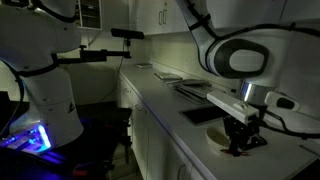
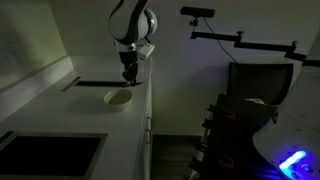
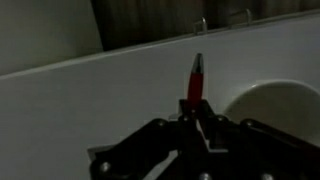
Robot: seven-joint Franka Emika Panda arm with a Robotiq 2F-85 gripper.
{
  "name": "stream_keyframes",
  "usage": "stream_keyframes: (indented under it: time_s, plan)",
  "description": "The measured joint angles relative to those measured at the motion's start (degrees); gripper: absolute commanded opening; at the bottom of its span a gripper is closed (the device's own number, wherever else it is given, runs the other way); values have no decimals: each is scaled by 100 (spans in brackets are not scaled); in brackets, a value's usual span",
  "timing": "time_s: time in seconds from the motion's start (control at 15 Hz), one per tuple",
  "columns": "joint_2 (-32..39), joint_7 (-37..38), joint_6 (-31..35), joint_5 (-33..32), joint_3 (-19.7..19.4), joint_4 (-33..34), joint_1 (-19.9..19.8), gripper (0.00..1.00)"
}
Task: Take the pen out of the white bowl and place it on the table
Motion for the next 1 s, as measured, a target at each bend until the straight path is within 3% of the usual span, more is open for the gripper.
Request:
stream_keyframes:
  time_s: [0.27, 0.6, 0.67, 0.73, 0.8, 1.0]
  plan:
    - [329, 816, 508, 342, -41, 109, 11, 4]
    - [570, 1191, 918, 565, -70, 135, 13, 4]
    - [597, 1228, 955, 582, -70, 137, 14, 10]
    - [614, 1236, 976, 598, -70, 139, 14, 40]
    - [625, 1247, 984, 600, -73, 140, 15, 40]
    - [632, 1309, 984, 600, -109, 144, 25, 62]
